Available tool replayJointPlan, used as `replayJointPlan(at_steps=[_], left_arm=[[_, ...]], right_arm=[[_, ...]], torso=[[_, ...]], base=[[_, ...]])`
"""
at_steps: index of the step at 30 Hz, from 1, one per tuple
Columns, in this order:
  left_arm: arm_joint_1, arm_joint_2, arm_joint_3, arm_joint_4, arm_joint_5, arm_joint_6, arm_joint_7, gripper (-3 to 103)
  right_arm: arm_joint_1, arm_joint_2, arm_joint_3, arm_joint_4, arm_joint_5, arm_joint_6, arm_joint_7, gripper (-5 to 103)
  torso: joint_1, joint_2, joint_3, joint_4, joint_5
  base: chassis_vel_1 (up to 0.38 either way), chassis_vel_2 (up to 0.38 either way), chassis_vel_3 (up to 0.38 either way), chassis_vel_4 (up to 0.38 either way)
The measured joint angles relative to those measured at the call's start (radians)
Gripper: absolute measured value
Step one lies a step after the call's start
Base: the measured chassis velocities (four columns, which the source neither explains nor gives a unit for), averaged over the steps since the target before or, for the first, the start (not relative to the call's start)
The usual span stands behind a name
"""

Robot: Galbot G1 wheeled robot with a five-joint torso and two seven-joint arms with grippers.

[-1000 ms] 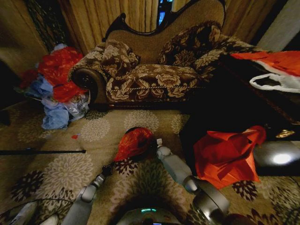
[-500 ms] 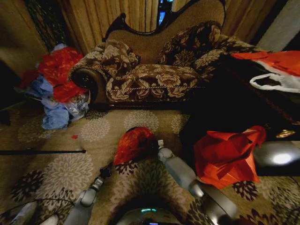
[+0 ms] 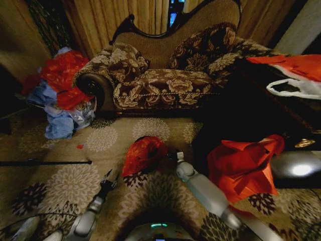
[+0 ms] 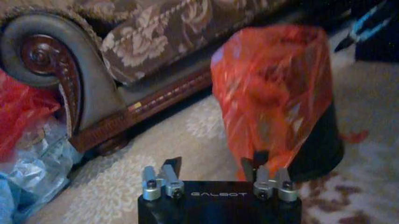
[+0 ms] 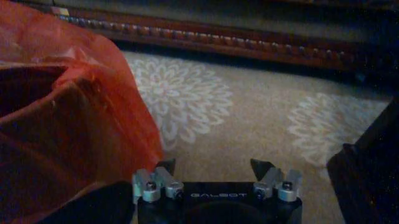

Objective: Place a garbage bag over the trash bin.

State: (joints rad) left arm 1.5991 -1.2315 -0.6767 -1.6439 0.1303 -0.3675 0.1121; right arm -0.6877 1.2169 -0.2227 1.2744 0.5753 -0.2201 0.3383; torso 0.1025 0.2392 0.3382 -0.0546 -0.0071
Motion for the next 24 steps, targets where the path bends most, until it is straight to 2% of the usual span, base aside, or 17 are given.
replayJointPlan(at_steps=[1,2,3,4,5,8,9,11,12,14,16,20,24], left_arm=[[0.0,0.0,0.0,0.0,0.0,0.0,0.0,66],[0.03,0.003,-0.01,-0.034,-0.026,0.001,0.005,71],[0.056,0.007,-0.022,-0.068,-0.052,0.005,0.008,82],[0.063,0.009,-0.026,-0.079,-0.06,0.008,0.008,82],[0.063,0.009,-0.026,-0.079,-0.06,0.008,0.008,82],[0.074,0.019,-0.048,-0.147,-0.117,0.053,0.003,97],[0.074,0.019,-0.048,-0.147,-0.117,0.053,0.003,97],[0.062,0.028,-0.048,-0.19,-0.155,0.098,0.002,100],[0.062,0.028,-0.048,-0.19,-0.155,0.098,0.002,100],[0.034,0.037,-0.032,-0.218,-0.181,0.138,0.003,103],[0.012,0.042,-0.019,-0.219,-0.185,0.154,0.004,101],[-0.097,0.066,0.035,-0.147,-0.181,0.195,0.015,98],[-0.15,0.078,0.066,-0.103,-0.183,0.21,0.044,100]], right_arm=[[0.0,0.0,0.0,0.0,0.0,0.0,0.0,80],[-0.015,-0.004,0.011,0.022,0.0,0.005,-0.005,86],[-0.037,-0.005,0.031,0.054,0.005,0.008,-0.012,91],[-0.048,-0.006,0.04,0.067,0.007,0.009,-0.015,96],[-0.048,-0.006,0.04,0.067,0.007,0.009,-0.015,96],[-0.118,-0.013,0.116,0.154,0.022,0.007,-0.027,100],[-0.118,-0.013,0.116,0.154,0.022,0.007,-0.027,100],[-0.149,-0.039,0.161,0.214,0.042,-0.002,-0.037,100],[-0.149,-0.039,0.161,0.214,0.042,-0.002,-0.037,100],[-0.163,-0.058,0.188,0.263,0.069,-0.013,-0.036,100],[-0.166,-0.061,0.194,0.281,0.077,-0.017,-0.027,100],[-0.218,-0.031,0.205,0.365,0.056,-0.027,0.017,100],[-0.242,-0.009,0.206,0.383,0.038,-0.028,0.013,100]], torso=[[0.0,0.0,0.0,0.0,0.0],[0.0,0.0,0.0,0.0001,0.0002],[0.0,0.0,0.0,0.0004,0.0003],[0.0,0.0,0.0,0.0005,0.0002],[0.0,0.0,0.0,0.0005,0.0002],[0.0,0.0,0.0,0.0003,0.0002],[0.0,0.0,0.0,0.0003,0.0002],[0.0,0.0,0.0,-0.0001,0.0],[0.0,0.0,0.0,-0.0001,0.0],[0.0,0.0,0.0,0.0,0.0001],[0.0,0.0,0.0,0.0,-0.0001],[0.0,0.0,0.0,-0.0002,0.0],[0.0,0.0,0.0,0.0001,-0.0002]], base=[[0.0,0.0,0.0,0.0],[0.0,0.0,0.0,0.0],[0.0,0.0,0.0,0.0],[0.0,0.0,0.0,0.0],[0.0,0.0,0.0,0.0],[0.0,0.0,0.0,0.0],[0.0,0.0,0.0,0.0],[0.0,0.0,0.0,0.0],[0.0,0.0,0.0,0.0],[0.0,0.0,0.0,0.0],[0.0,0.0,0.0,0.0],[0.0,0.0,0.0,0.0],[0.0,0.0,0.0,0.0]])
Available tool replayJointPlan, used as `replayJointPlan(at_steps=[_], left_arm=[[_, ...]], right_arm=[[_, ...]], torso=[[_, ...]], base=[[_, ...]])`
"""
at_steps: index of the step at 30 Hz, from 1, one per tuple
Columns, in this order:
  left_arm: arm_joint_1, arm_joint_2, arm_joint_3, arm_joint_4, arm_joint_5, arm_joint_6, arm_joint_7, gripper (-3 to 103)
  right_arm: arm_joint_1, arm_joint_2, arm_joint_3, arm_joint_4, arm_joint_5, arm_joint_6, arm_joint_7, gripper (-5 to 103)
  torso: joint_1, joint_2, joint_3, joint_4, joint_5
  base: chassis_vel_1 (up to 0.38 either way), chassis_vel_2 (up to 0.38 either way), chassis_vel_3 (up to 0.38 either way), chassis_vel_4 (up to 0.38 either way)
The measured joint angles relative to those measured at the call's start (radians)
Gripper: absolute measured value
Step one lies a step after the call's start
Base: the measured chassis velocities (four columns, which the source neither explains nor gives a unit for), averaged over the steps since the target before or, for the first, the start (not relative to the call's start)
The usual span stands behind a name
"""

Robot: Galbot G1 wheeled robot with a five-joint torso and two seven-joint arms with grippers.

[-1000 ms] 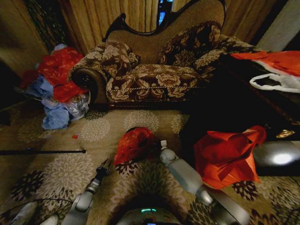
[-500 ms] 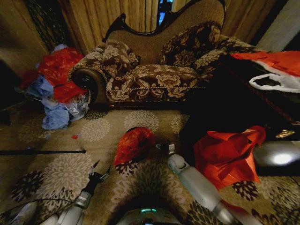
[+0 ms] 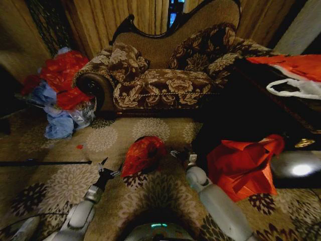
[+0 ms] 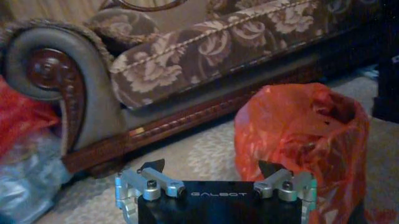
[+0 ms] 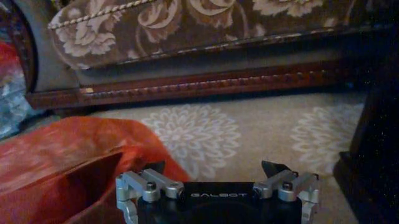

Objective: Place a garbage bag over the trash bin.

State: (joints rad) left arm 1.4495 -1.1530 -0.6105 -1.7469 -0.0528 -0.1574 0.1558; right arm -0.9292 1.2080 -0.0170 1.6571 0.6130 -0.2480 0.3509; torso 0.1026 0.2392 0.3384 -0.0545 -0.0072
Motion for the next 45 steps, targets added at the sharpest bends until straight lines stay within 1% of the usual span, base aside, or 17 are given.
replayJointPlan(at_steps=[5,9,16,18,20,21,23,25,26,28,31,34,35,37,39,43,45], left_arm=[[-0.055,0.015,0.067,0.049,0.03,-0.001,0.057,100],[-0.095,0.016,0.115,0.08,0.098,-0.011,0.066,100],[-0.137,0.016,0.153,0.123,0.141,-0.011,0.062,102],[-0.144,0.015,0.156,0.134,0.149,-0.015,0.061,100],[-0.154,0.011,0.159,0.151,0.187,-0.027,0.062,91],[-0.154,0.011,0.159,0.151,0.187,-0.027,0.062,91],[-0.155,0.006,0.159,0.152,0.2,-0.026,0.062,80],[-0.156,0.001,0.159,0.152,0.202,-0.026,0.062,70],[-0.156,0.001,0.159,0.152,0.202,-0.026,0.062,70],[-0.156,-0.001,0.159,0.146,0.203,-0.025,0.061,58],[-0.154,0.0,0.158,0.141,0.203,-0.023,0.061,53],[-0.149,0.0,0.15,0.139,0.204,-0.023,0.062,36],[-0.149,0.0,0.15,0.139,0.204,-0.023,0.062,36],[-0.139,0.001,0.143,0.126,0.203,-0.023,0.062,24],[-0.134,0.002,0.139,0.121,0.202,-0.022,0.062,24],[-0.119,0.004,0.126,0.104,0.192,-0.021,0.062,3],[-0.116,0.005,0.123,0.096,0.186,-0.019,0.062,3]], right_arm=[[-0.007,0.017,0.02,-0.014,-0.015,0.002,-0.022,100],[-0.007,0.02,0.031,-0.027,-0.019,0.005,-0.034,100],[-0.011,0.018,0.041,-0.029,-0.019,0.007,-0.04,100],[-0.012,0.017,0.041,-0.029,-0.018,0.007,-0.041,100],[-0.012,0.014,0.042,-0.028,-0.016,0.008,-0.041,100],[-0.012,0.014,0.042,-0.028,-0.016,0.008,-0.041,100],[-0.009,0.013,0.044,-0.031,-0.015,0.009,-0.043,100],[-0.007,0.013,0.045,-0.036,-0.015,0.012,-0.043,100],[-0.007,0.013,0.045,-0.036,-0.015,0.012,-0.043,100],[-0.007,0.013,0.045,-0.041,-0.015,0.013,-0.045,100],[-0.007,0.015,0.046,-0.043,-0.015,0.014,-0.046,100],[-0.009,0.016,0.051,-0.048,-0.017,0.015,-0.046,100],[-0.009,0.016,0.051,-0.048,-0.017,0.015,-0.046,100],[-0.012,0.015,0.053,-0.048,-0.018,0.015,-0.049,100],[-0.014,0.014,0.054,-0.048,-0.018,0.015,-0.049,100],[-0.017,0.008,0.055,-0.045,-0.021,0.015,-0.049,100],[-0.017,0.007,0.055,-0.043,-0.022,0.015,-0.049,100]], torso=[[0.0,0.0,0.0,0.0,0.0],[0.0,0.0,0.0,0.0,0.0],[0.0,0.0,0.0,0.0001,0.0002],[0.0,0.0,0.0,0.0001,0.0002],[0.0,0.0,0.0,0.0,0.0001],[0.0,0.0,0.0,0.0,0.0001],[0.0,0.0,0.0,0.0001,0.0002],[0.0,0.0,0.0,0.0001,0.0002],[0.0,0.0,0.0,0.0001,0.0002],[0.0,0.0,0.0,0.0,0.0002],[0.0,0.0,0.0,0.0,0.0002],[0.0,0.0,0.0,0.0,0.0001],[0.0,0.0,0.0,0.0,0.0001],[0.0,0.0,0.0,0.0,0.0002],[0.0,0.0,0.0,0.0,0.0002],[0.0,0.0,0.0,0.0001,0.0001],[0.0,0.0,0.0,0.0,0.0001]], base=[[0.0,0.0,0.0,0.0],[0.0,0.0,0.0,0.0],[0.0,0.0,0.0,0.0],[0.0,0.0,0.0,0.0],[0.0,0.0,0.0,0.0],[0.0,0.0,0.0,0.0],[0.0,0.0,0.0,0.0],[0.0,0.0,0.0,0.0],[0.0,0.0,0.0,0.0],[0.0,0.0,0.0,0.0],[0.0,0.0,0.0,0.0],[0.0,0.0,0.0,0.0],[0.0,0.0,0.0,0.0],[0.0,0.0,0.0,0.0],[0.0,0.0,0.0,0.0],[0.0,0.0,0.0,0.0],[0.0,0.0,0.0,0.0]])
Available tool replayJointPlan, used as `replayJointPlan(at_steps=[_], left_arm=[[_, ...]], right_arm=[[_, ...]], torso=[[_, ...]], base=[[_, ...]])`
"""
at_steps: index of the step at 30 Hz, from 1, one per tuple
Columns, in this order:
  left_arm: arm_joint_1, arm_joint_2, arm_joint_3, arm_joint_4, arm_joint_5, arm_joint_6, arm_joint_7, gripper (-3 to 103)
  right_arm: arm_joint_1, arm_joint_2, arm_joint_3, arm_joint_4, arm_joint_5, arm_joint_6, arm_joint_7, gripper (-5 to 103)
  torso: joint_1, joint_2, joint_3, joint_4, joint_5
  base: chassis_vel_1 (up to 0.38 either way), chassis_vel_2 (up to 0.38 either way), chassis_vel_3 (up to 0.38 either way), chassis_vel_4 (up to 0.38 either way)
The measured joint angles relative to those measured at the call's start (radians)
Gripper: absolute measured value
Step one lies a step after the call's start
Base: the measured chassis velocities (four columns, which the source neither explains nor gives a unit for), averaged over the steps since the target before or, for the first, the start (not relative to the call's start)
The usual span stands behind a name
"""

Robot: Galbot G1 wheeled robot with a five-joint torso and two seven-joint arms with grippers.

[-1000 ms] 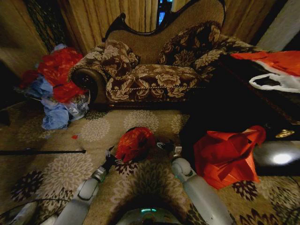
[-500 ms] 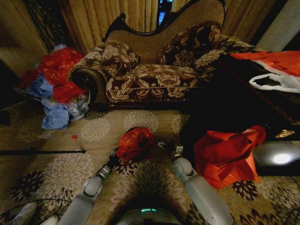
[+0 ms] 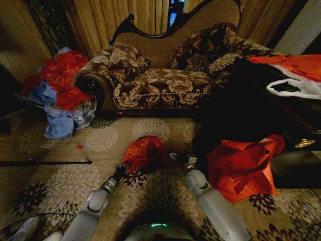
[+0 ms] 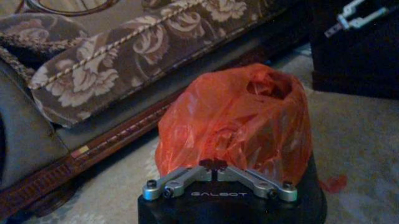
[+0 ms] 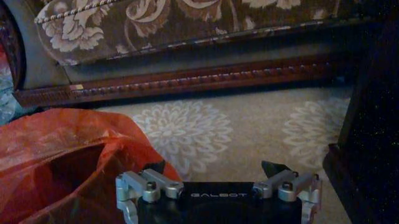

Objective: Place a garbage bag over the trash bin.

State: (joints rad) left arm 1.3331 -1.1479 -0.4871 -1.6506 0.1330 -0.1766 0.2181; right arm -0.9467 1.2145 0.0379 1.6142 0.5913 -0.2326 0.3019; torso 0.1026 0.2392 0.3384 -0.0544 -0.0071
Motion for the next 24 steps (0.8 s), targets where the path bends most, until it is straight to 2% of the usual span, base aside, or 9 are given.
replayJointPlan(at_steps=[3,9,13,18,24], left_arm=[[0.007,0.003,-0.009,-0.026,-0.022,0.008,-0.003,0],[0.017,0.017,-0.018,-0.123,-0.171,0.061,-0.084,0],[0.014,0.02,-0.03,-0.153,-0.239,0.091,-0.107,0],[0.016,0.029,-0.048,-0.151,-0.251,0.098,-0.111,0],[0.042,0.023,-0.05,-0.149,-0.225,0.074,-0.087,0]], right_arm=[[-0.003,-0.004,0.0,0.009,-0.001,-0.002,0.0,100],[-0.008,-0.01,-0.002,0.03,-0.002,-0.004,0.0,100],[-0.008,-0.013,-0.006,0.035,-0.002,-0.005,0.0,100],[0.001,-0.015,-0.008,0.036,-0.001,-0.006,0.0,100],[0.003,-0.02,-0.009,0.034,-0.001,-0.006,-0.003,100]], torso=[[0.0,0.0,0.0,0.0,0.0],[0.0,0.0,0.0,0.0,0.0001],[0.0,0.0,0.0,-0.0001,0.0001],[0.0,0.0,0.0,-0.0001,0.0001],[0.0,0.0,0.0,0.0,0.0]], base=[[0.0,0.0,0.0,0.0],[0.0,0.0,0.0,0.0],[0.0,0.0,0.0,0.0],[0.0,0.0,0.0,0.0],[0.0,0.0,0.0,0.0]])
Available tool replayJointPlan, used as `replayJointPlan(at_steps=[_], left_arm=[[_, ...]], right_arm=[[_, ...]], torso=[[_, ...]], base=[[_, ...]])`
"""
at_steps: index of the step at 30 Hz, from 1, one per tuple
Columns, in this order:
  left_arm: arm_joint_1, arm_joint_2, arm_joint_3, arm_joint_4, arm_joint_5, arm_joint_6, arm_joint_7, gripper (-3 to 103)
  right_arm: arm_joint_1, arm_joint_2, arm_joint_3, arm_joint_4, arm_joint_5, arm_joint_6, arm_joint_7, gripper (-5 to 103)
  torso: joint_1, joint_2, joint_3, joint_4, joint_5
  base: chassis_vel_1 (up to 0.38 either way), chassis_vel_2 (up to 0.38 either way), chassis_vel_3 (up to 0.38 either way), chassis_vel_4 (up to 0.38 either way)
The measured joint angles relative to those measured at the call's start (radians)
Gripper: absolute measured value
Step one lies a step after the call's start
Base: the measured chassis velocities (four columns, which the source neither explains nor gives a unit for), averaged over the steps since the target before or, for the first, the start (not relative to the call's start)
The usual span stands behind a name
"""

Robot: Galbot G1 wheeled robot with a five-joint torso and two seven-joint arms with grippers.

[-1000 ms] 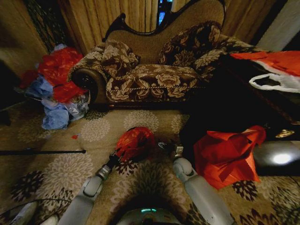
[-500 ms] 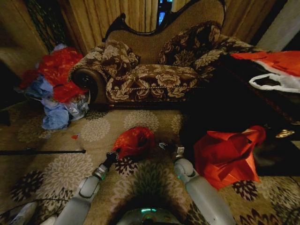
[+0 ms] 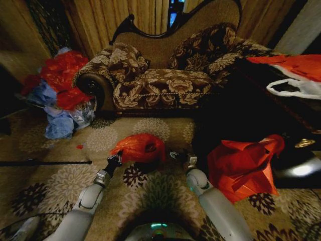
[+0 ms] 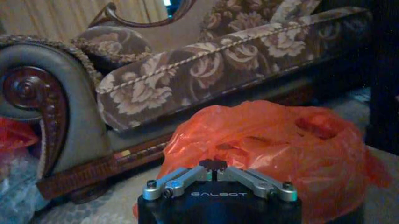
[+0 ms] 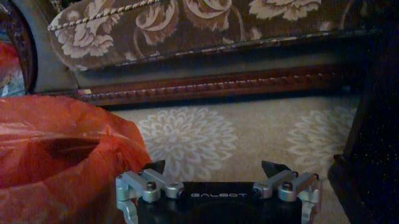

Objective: Place a garbage bag over the trash bin.

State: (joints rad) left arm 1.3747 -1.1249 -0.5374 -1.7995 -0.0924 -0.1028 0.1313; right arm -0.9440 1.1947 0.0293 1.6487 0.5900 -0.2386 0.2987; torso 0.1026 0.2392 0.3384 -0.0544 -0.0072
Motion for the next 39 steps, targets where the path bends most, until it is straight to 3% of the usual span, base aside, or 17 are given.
replayJointPlan(at_steps=[2,9,10,13,18,23,26,28,30,31,34,35,39], left_arm=[[0.005,-0.001,0.001,0.0,0.01,-0.009,0.014,0],[0.013,0.004,0.005,0.041,0.074,-0.049,0.162,0],[0.013,0.004,0.005,0.041,0.074,-0.049,0.162,0],[0.0,0.0,0.002,0.118,0.167,-0.1,0.25,0],[-0.008,-0.005,0.002,0.181,0.238,-0.154,0.289,0],[-0.01,-0.011,0.004,0.189,0.247,-0.162,0.278,-3],[-0.012,-0.01,0.008,0.179,0.236,-0.166,0.245,11],[-0.01,-0.009,0.008,0.171,0.227,-0.168,0.241,11],[0.0,-0.003,0.003,0.14,0.202,-0.175,0.239,23],[0.0,-0.003,0.003,0.14,0.202,-0.175,0.239,23],[0.033,0.02,-0.031,0.064,0.177,-0.191,0.295,39],[0.033,0.02,-0.031,0.064,0.177,-0.191,0.295,39],[0.059,0.049,-0.066,0.001,0.25,-0.245,0.35,55]], right_arm=[[-0.001,-0.001,0.001,0.0,0.0,0.0,-0.003,100],[0.002,-0.001,0.0,-0.004,0.0,0.001,-0.012,100],[0.002,-0.001,0.0,-0.004,0.0,0.001,-0.012,100],[0.012,0.001,-0.005,-0.008,0.001,0.003,-0.013,100],[0.017,-0.001,-0.007,-0.009,0.003,0.005,-0.013,100],[0.017,-0.001,-0.01,-0.011,0.003,0.005,-0.013,100],[0.02,0.003,-0.017,-0.014,0.003,0.005,-0.013,100],[0.022,0.005,-0.019,-0.015,0.003,0.005,-0.012,100],[0.025,0.008,-0.022,-0.017,0.003,0.004,-0.01,100],[0.025,0.008,-0.022,-0.017,0.003,0.004,-0.01,100],[0.027,0.011,-0.023,-0.018,0.003,0.004,-0.008,100],[0.027,0.011,-0.023,-0.018,0.003,0.004,-0.008,100],[0.025,0.013,-0.021,-0.019,0.002,0.004,-0.009,100]], torso=[[0.0,0.0,0.0,0.0,0.0001],[0.0,0.0,0.0,-0.0001,0.0001],[0.0,0.0,0.0,-0.0001,0.0001],[0.0,0.0,0.0,-0.0001,0.0],[0.0,0.0,0.0,0.0,-0.0001],[0.0,0.0,0.0,0.0,0.0],[0.0,0.0,0.0,0.0,0.0],[0.0,0.0,0.0,0.0,0.0],[0.0,0.0,0.0,0.0,0.0],[0.0,0.0,0.0,0.0,0.0],[0.0,0.0,0.0,0.0,0.0002],[0.0,0.0,0.0,0.0,0.0002],[0.0,0.0,0.0,0.0002,0.0004]], base=[[0.0,0.0,0.0,0.0],[0.0,0.0,0.0,0.0],[0.0,0.0,0.0,0.0],[0.0,0.0,0.0,0.0],[0.0,0.0,0.0,0.0],[0.0,0.0,0.0,0.0],[0.0,0.0,0.0,0.0],[0.0,0.0,0.0,0.0],[0.0,0.0,0.0,0.0],[0.0,0.0,0.0,0.0],[0.0,0.0,0.0,0.0],[0.0,0.0,0.0,0.0],[0.0,0.0,0.0,0.0]])
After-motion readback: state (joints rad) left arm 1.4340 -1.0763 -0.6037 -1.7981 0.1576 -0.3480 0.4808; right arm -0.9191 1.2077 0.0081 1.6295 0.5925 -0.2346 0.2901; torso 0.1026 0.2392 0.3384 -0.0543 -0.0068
